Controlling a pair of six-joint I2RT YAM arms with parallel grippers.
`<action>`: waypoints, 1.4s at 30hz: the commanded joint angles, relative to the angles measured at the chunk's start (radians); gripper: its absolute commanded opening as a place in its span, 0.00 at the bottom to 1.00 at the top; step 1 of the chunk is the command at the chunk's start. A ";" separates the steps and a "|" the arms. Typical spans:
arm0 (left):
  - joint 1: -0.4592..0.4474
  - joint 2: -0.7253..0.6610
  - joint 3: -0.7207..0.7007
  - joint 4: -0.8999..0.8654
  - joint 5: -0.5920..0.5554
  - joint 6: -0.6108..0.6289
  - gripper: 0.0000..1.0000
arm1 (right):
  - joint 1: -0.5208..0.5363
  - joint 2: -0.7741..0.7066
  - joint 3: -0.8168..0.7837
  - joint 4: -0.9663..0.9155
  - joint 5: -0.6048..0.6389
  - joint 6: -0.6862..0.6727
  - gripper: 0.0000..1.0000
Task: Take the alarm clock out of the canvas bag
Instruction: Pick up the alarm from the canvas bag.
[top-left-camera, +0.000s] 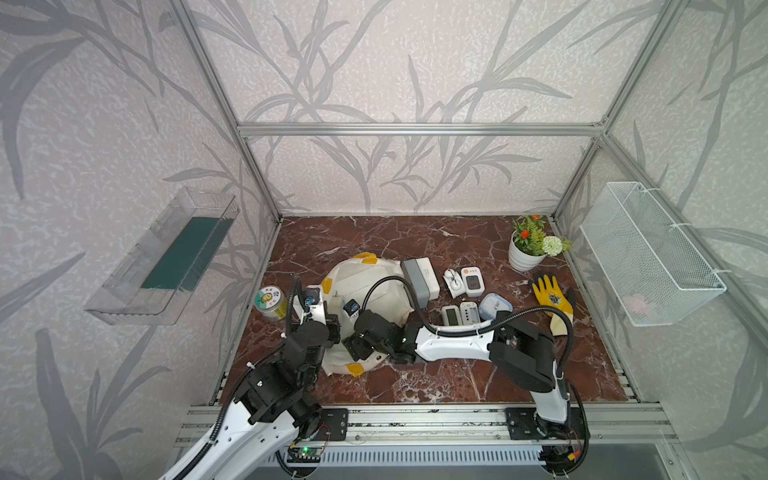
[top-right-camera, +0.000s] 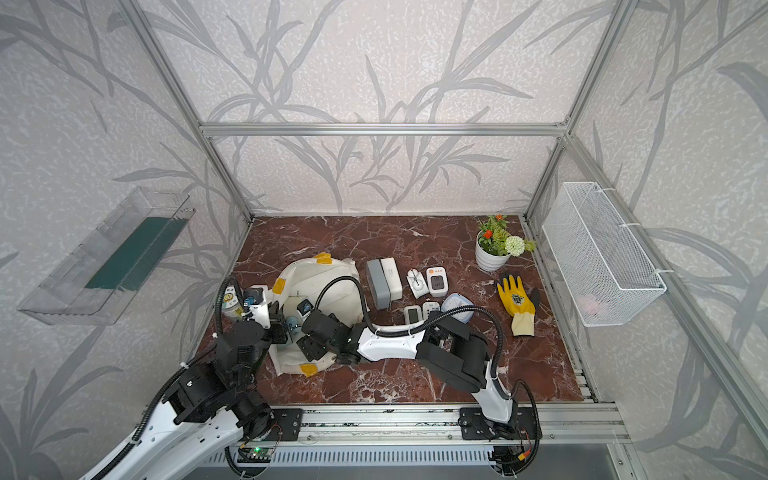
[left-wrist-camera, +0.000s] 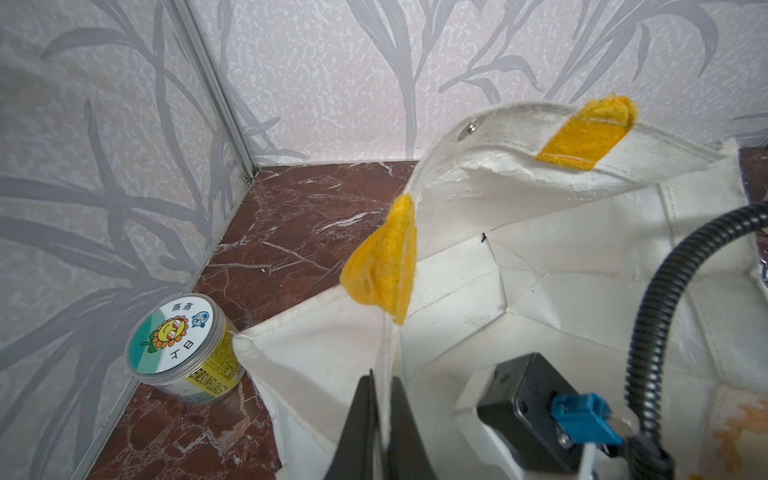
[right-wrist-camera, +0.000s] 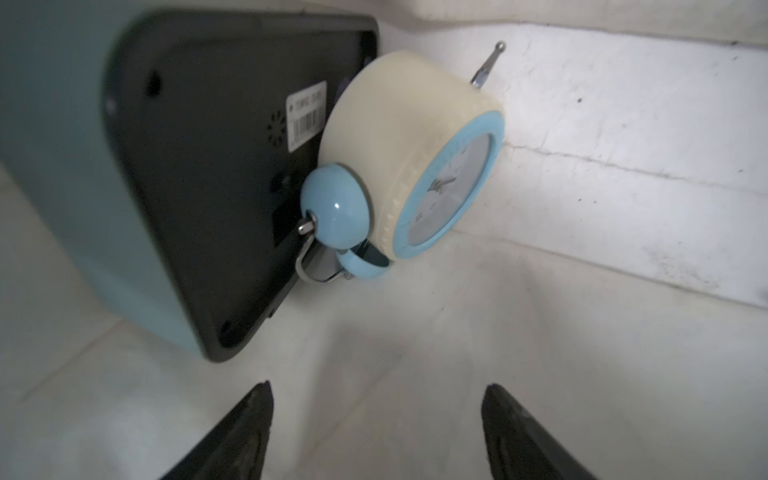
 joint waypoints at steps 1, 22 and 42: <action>0.002 -0.006 -0.022 0.011 0.020 -0.005 0.00 | -0.037 0.022 0.043 0.015 -0.019 0.032 0.82; 0.002 -0.022 -0.020 -0.015 0.018 -0.025 0.00 | -0.039 -0.049 -0.028 0.178 -0.198 0.061 0.82; 0.001 -0.020 -0.014 -0.010 0.019 -0.046 0.00 | -0.004 -0.061 -0.048 0.267 -0.236 0.065 0.82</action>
